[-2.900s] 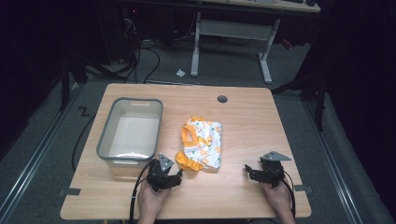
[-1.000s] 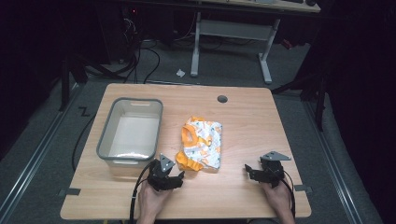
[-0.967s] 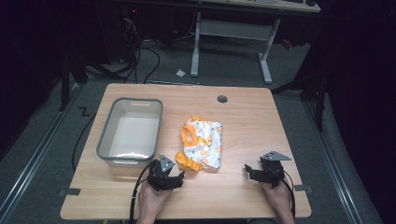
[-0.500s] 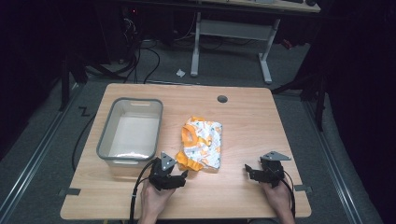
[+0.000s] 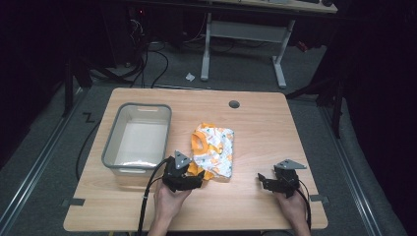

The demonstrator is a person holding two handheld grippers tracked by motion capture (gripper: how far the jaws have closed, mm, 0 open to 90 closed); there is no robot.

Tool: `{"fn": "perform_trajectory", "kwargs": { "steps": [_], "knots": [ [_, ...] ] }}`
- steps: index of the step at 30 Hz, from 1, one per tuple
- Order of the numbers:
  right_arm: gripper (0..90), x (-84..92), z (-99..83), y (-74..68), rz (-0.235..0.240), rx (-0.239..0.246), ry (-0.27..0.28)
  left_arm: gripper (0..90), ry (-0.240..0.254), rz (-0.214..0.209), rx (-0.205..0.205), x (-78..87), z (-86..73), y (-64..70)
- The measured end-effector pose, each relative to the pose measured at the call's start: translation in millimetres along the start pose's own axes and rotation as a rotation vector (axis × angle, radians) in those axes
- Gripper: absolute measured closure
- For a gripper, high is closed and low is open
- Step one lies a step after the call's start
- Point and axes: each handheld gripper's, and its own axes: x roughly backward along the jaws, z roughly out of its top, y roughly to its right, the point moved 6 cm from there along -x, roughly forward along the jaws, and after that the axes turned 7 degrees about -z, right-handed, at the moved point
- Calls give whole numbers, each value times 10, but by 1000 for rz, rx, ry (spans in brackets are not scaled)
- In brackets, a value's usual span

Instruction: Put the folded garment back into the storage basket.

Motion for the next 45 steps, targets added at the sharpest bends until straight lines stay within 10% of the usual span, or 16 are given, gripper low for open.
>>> {"fn": "perform_trajectory", "kwargs": {
  "steps": [10, 45],
  "knots": [
    [238, 0, 0, 0, 0, 0, 0, 217, -37, 30, -36, -168, 153, -50],
    [238, 0, 0, 0, 0, 0, 0, 194, -91, 83, 72, -740, 455, -379]
  ]
}}
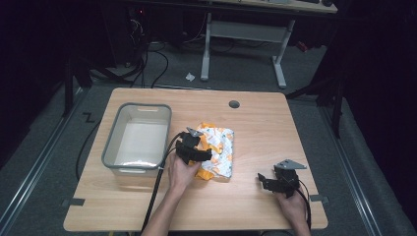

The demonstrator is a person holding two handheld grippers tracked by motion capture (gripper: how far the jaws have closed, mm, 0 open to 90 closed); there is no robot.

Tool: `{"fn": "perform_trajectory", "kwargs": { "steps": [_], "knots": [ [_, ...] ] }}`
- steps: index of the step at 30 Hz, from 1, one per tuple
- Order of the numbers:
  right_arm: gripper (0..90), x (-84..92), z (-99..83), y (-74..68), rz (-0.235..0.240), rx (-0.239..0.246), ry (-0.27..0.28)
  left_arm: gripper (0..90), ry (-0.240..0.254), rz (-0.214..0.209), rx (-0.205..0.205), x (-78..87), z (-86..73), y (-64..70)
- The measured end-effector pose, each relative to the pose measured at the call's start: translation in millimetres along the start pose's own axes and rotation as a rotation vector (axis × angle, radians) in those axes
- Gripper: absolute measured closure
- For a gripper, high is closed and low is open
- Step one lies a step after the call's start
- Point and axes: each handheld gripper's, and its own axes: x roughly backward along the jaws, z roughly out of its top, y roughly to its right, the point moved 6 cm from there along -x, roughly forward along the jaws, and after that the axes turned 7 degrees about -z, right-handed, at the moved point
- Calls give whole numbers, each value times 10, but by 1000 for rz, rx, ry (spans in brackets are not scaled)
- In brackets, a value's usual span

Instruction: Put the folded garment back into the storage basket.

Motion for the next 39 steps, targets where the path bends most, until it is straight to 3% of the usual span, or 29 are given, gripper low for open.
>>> {"fn": "perform_trajectory", "kwargs": {
  "steps": [9, 20, 26, 33, 39],
  "knots": [
    [238, 0, 0, 0, 0, 0, 0, 196, -48, 19, 27, -147, -63, -105],
    [237, 0, 0, 0, 0, 0, 0, 183, -101, 30, 23, -283, -146, -158],
    [238, 0, 0, 0, 0, 0, 0, 195, -106, 26, 24, -315, -174, -161],
    [237, 0, 0, 0, 0, 0, 0, 235, -94, 25, -3, -314, -179, -145],
    [238, 0, 0, 0, 0, 0, 0, 354, -74, 8, -31, -306, -186, -101]
  ]
}}
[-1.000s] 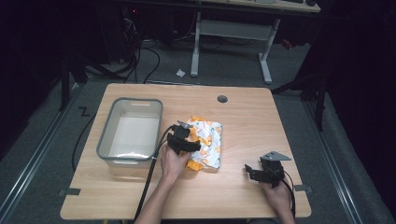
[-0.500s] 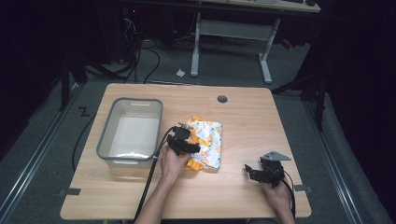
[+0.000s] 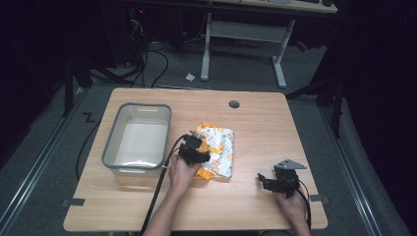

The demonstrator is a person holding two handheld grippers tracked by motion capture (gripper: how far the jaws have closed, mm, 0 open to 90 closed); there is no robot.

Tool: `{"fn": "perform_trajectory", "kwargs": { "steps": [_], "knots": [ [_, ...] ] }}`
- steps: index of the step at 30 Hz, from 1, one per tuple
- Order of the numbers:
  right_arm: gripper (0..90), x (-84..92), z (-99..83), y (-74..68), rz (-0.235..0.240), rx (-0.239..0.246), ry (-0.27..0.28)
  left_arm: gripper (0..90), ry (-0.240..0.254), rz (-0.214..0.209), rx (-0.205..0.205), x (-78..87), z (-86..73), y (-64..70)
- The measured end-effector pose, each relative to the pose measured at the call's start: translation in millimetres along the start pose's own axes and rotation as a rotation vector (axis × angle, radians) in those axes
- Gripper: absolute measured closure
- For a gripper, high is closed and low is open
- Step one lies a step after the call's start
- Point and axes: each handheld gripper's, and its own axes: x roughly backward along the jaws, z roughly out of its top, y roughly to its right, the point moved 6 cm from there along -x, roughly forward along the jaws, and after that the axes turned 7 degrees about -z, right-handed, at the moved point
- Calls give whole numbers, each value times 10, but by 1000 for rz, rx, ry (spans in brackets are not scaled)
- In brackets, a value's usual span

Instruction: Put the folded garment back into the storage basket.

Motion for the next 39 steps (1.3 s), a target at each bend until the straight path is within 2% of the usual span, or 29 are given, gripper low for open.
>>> {"fn": "perform_trajectory", "kwargs": {
  "steps": [8, 15, 24, 39],
  "knots": [
    [238, 0, 0, 0, 0, 0, 0, 561, 14, -43, -25, 11, -9, 63],
    [238, 0, 0, 0, 0, 0, 0, 689, 18, -72, -7, 12, -7, 75],
    [238, 0, 0, 0, 0, 0, 0, 731, 41, -143, 42, 48, 18, 81],
    [238, 0, 0, 0, 0, 0, 0, 743, 117, -195, 39, 301, 126, 172]
  ]
}}
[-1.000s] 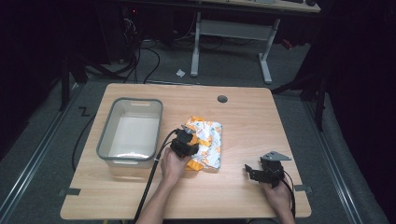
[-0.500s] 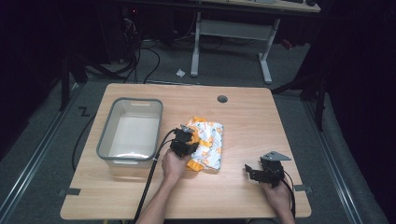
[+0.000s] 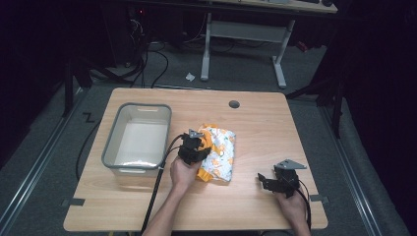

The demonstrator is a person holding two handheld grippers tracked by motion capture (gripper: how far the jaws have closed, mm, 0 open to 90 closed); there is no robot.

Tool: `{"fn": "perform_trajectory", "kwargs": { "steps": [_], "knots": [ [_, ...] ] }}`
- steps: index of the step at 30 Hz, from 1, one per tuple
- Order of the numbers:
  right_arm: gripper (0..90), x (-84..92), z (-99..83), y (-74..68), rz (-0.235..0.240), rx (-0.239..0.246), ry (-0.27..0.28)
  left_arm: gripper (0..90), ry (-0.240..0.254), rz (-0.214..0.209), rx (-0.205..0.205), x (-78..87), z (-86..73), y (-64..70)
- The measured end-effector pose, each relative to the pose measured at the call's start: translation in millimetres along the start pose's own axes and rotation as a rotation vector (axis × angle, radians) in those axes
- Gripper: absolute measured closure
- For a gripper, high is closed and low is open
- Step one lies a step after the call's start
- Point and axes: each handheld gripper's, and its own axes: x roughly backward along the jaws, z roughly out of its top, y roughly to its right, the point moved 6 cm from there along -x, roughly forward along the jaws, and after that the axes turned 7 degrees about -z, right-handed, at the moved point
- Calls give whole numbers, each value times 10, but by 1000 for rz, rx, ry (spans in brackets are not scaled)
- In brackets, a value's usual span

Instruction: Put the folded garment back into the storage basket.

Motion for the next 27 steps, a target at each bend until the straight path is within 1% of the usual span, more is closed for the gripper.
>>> {"fn": "perform_trajectory", "kwargs": {
  "steps": [5, 8, 15, 16, 18, 19, 22, 27],
  "knots": [
    [238, 0, 0, 0, 0, 0, 0, 745, 25, -15, 2, 70, 34, 31],
    [238, 0, 0, 0, 0, 0, 0, 746, 40, -24, -5, 136, 61, 60],
    [238, 0, 0, 0, 0, 0, 0, 746, 66, -29, -28, 280, 120, 112],
    [238, 0, 0, 0, 0, 0, 0, 746, 68, -36, -25, 296, 124, 116],
    [238, 0, 0, 0, 0, 0, 0, 746, 78, -73, -4, 328, 134, 124],
    [238, 0, 0, 0, 0, 0, 0, 746, 85, -79, 0, 346, 141, 128],
    [238, 1, 0, 0, 1, 0, -1, 746, 96, -85, -9, 404, 165, 141],
    [238, -1, 0, 1, 0, 1, 1, 746, 124, -105, 4, 508, 203, 143]
  ]
}}
